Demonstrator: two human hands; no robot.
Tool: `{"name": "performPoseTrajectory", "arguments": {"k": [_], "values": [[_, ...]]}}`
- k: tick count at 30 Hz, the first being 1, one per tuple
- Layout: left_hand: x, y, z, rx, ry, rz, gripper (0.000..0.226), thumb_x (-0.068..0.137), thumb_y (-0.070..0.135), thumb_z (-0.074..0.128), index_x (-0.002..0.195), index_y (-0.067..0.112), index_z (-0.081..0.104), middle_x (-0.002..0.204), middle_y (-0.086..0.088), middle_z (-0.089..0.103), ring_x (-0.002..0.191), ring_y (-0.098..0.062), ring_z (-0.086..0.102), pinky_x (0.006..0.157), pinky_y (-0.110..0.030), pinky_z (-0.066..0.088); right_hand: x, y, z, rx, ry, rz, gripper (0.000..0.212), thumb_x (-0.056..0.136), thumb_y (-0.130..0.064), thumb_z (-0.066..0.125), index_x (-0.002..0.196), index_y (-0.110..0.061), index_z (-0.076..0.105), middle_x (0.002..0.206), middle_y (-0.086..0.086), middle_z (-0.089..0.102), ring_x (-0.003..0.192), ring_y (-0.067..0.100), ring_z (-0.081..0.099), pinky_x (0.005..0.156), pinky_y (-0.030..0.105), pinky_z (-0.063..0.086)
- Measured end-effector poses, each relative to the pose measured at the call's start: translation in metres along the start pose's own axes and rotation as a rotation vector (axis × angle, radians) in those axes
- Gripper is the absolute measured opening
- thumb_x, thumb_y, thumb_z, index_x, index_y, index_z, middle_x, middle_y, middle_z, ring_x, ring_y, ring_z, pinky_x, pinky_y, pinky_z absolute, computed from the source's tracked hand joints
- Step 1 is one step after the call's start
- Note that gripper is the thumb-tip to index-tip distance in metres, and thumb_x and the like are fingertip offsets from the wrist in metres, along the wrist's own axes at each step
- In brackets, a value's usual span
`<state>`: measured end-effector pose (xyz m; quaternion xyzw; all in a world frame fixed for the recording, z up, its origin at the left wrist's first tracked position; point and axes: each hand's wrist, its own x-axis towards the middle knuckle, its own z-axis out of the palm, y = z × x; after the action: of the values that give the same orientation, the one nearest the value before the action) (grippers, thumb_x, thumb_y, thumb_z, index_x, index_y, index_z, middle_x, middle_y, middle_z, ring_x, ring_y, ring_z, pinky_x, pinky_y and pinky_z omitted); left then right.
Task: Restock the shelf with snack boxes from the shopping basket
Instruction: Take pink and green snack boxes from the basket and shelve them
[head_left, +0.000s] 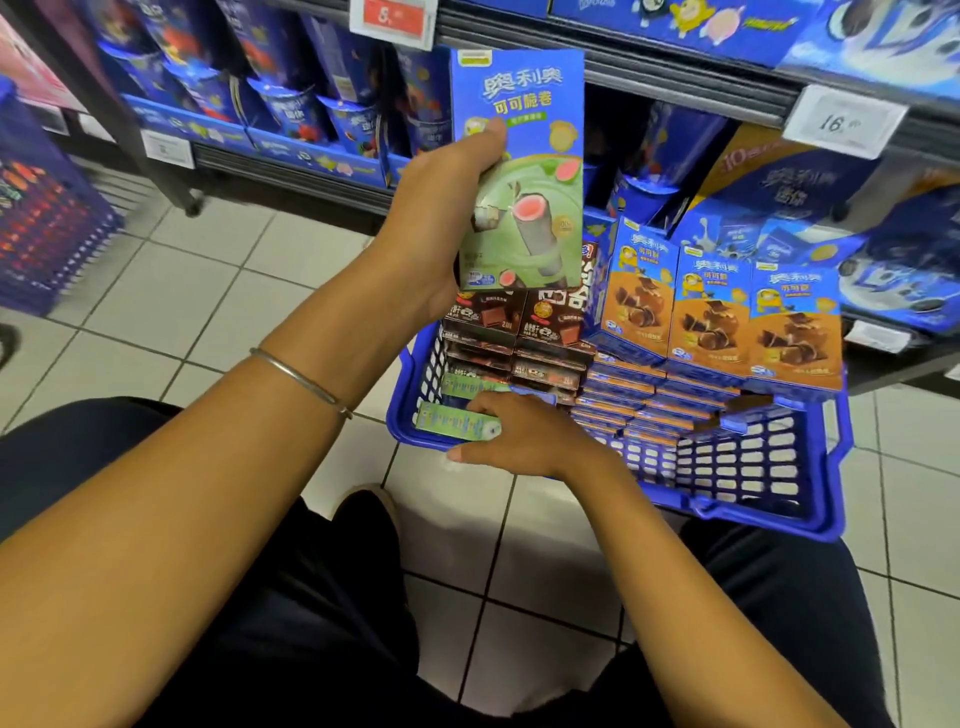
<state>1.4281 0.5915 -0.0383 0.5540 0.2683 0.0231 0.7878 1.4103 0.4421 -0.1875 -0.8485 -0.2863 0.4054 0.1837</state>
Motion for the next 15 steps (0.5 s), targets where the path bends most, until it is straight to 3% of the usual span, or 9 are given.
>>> {"name": "performPoseTrajectory", "arguments": {"k": [2, 5, 9, 12, 15], "values": [[0.003, 0.001, -0.001, -0.024, -0.006, -0.007, 0.023, 0.105, 0.034, 0.061, 0.108, 0.012, 0.064, 0.103, -0.013, 0.073, 0.095, -0.035, 0.074, 0.092, -0.057, 0.059, -0.003, 0.001, -0.003, 0.001, -0.005, -0.027, 0.065, 0.081, -0.060, 0.075, 0.135, -0.029, 0.054, 0.129, -0.007, 0.061, 0.105, 0.015, 0.058, 0.084, 0.034, 0.050], [0.007, 0.003, -0.001, -0.050, -0.013, -0.005, 0.022, 0.105, 0.036, 0.061, 0.107, 0.014, 0.064, 0.105, -0.011, 0.075, 0.111, -0.040, 0.074, 0.100, -0.059, 0.057, -0.009, 0.003, -0.011, 0.030, 0.006, -0.076, 0.058, 0.081, -0.045, 0.081, 0.132, -0.027, 0.058, 0.129, -0.007, 0.063, 0.112, 0.017, 0.060, 0.093, 0.038, 0.052], [0.011, 0.003, 0.000, -0.073, -0.008, -0.017, 0.026, 0.105, 0.041, 0.059, 0.108, 0.016, 0.068, 0.128, -0.015, 0.074, 0.119, -0.037, 0.070, 0.105, -0.059, 0.055, -0.017, 0.003, -0.029, 0.205, 0.108, -0.123, 0.036, 0.087, -0.037, 0.078, 0.117, -0.025, 0.062, 0.114, -0.003, 0.069, 0.101, 0.019, 0.066, 0.089, 0.045, 0.056], [0.013, 0.004, -0.001, -0.079, -0.012, -0.036, 0.030, 0.105, 0.045, 0.058, 0.112, 0.018, 0.069, 0.129, -0.013, 0.074, 0.118, -0.036, 0.071, 0.105, -0.059, 0.055, -0.026, 0.002, -0.048, 0.451, 0.228, -0.128, 0.026, 0.094, -0.040, 0.070, 0.107, -0.021, 0.061, 0.092, -0.002, 0.074, 0.083, 0.020, 0.073, 0.070, 0.035, 0.056], [0.015, 0.006, -0.002, -0.095, -0.003, -0.035, 0.030, 0.106, 0.044, 0.057, 0.112, 0.018, 0.071, 0.124, -0.011, 0.077, 0.116, -0.034, 0.073, 0.104, -0.059, 0.056, -0.037, 0.003, -0.071, 0.632, 0.424, -0.105, 0.017, 0.097, -0.045, 0.064, 0.098, -0.028, 0.065, 0.083, -0.007, 0.070, 0.070, -0.002, 0.068, 0.057, 0.013, 0.049]]}}
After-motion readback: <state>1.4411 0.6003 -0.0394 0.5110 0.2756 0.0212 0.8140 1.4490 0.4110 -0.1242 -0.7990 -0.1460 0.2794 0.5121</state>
